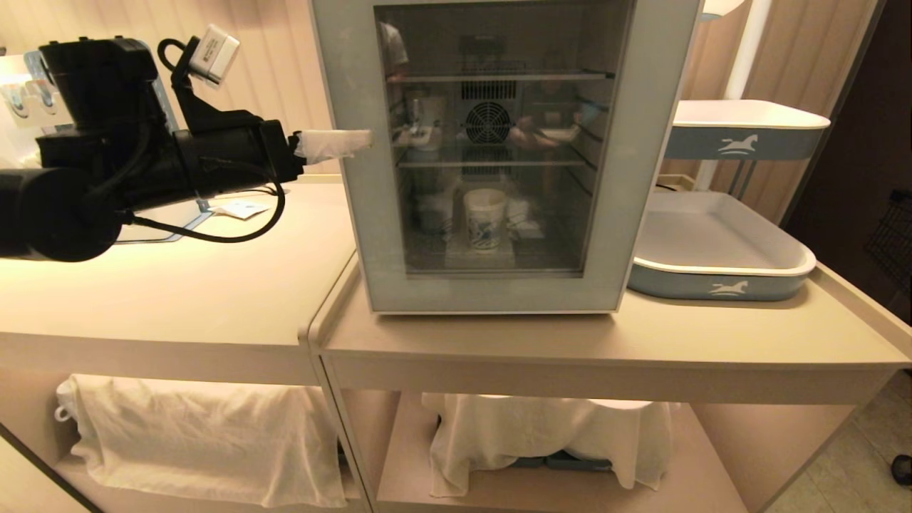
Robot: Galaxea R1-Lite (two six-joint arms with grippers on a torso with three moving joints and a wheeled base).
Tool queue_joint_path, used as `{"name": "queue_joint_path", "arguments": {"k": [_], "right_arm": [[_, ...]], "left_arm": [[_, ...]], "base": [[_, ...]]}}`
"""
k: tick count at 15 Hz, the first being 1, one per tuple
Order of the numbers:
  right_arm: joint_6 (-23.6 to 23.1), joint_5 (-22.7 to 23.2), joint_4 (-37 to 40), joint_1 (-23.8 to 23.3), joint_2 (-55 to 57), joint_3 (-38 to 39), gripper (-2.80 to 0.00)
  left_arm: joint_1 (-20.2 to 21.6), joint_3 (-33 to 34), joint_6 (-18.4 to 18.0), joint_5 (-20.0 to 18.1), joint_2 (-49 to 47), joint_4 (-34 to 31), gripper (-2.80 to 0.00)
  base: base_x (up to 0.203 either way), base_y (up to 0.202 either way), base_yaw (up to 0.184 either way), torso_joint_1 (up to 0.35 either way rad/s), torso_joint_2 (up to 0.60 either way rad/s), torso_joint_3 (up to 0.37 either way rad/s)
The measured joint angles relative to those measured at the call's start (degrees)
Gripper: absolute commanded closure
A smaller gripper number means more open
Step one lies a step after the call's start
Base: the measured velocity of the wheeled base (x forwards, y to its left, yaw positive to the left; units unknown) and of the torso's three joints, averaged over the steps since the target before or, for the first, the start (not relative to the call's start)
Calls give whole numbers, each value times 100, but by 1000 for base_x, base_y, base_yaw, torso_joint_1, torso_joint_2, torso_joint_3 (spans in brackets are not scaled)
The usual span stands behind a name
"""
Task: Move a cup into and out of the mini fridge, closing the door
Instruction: Open the freezer door
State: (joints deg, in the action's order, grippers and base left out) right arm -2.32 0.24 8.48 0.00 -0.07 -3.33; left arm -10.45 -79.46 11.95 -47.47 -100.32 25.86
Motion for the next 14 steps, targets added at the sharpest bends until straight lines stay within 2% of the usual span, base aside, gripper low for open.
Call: {"name": "queue_joint_path", "arguments": {"k": [4, 7, 11, 14], "right_arm": [[0, 2, -5, 2, 0, 0, 0], [-2, 0, -2, 0, 0, 0, 0], [-2, 0, 0, 0, 0, 0, 0], [-2, -2, -1, 0, 0, 0, 0]], "left_arm": [[-126, 27, 251, -35, 150, -59, -280], [-162, 72, 304, -27, 259, -48, -280], [-173, 452, 314, -50, 589, -38, -280], [-220, 859, 497, -79, 994, -45, -280]], "base": [[0, 0, 0, 0, 0, 0], [0, 0, 0, 0, 0, 0], [0, 0, 0, 0, 0, 0], [0, 0, 0, 0, 0, 0]]}}
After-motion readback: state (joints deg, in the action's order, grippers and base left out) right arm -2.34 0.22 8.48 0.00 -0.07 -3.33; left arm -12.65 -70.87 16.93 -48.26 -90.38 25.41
